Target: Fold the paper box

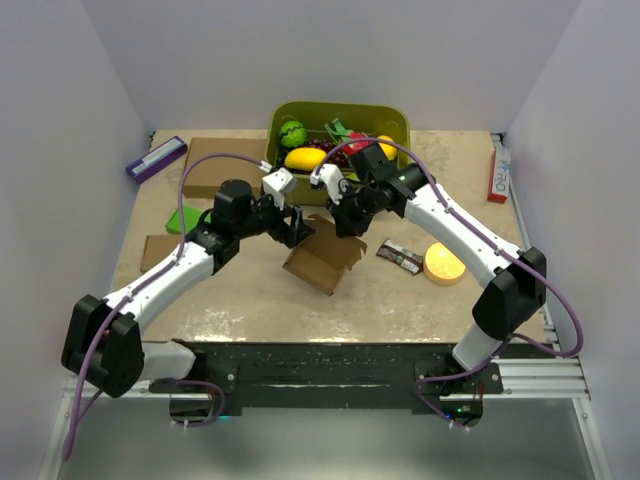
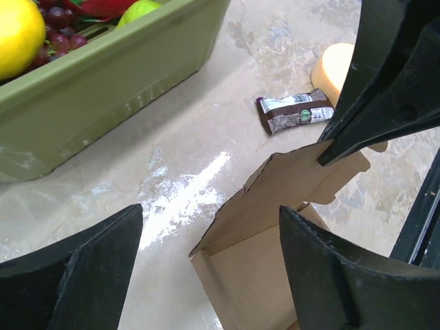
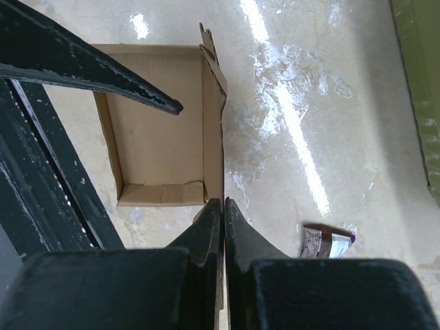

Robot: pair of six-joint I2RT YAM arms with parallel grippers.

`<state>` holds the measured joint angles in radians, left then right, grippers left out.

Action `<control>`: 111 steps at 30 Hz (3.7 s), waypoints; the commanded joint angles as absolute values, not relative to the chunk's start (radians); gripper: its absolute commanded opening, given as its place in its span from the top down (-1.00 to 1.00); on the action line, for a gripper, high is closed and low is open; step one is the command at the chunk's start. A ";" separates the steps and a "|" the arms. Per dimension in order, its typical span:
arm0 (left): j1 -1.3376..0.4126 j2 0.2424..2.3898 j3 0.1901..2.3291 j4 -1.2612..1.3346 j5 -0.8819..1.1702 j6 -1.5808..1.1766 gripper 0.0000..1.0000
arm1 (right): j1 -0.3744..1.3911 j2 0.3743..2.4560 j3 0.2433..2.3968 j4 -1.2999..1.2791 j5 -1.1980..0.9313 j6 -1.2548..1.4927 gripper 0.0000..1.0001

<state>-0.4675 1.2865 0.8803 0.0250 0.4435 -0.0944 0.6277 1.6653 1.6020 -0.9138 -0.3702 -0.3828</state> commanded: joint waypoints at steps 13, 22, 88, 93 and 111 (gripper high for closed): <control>-0.469 1.327 0.790 0.256 0.566 -0.152 0.52 | 0.632 1.621 1.605 -0.920 -0.387 -0.403 1.00; -0.471 1.295 0.664 0.431 0.542 -0.184 1.00 | 0.624 1.528 1.536 -0.812 -0.214 -0.322 0.00; -0.433 1.169 0.655 0.326 0.216 -0.440 -0.69 | 0.506 1.534 1.183 -0.733 0.405 -0.028 1.00; -0.336 1.163 0.837 0.069 0.461 -0.469 -0.71 | 0.682 1.421 1.250 -0.769 0.422 -0.015 1.00; -0.176 1.104 0.882 -0.179 0.282 -0.196 -0.74 | 1.115 1.753 1.362 -0.609 0.466 -0.302 1.00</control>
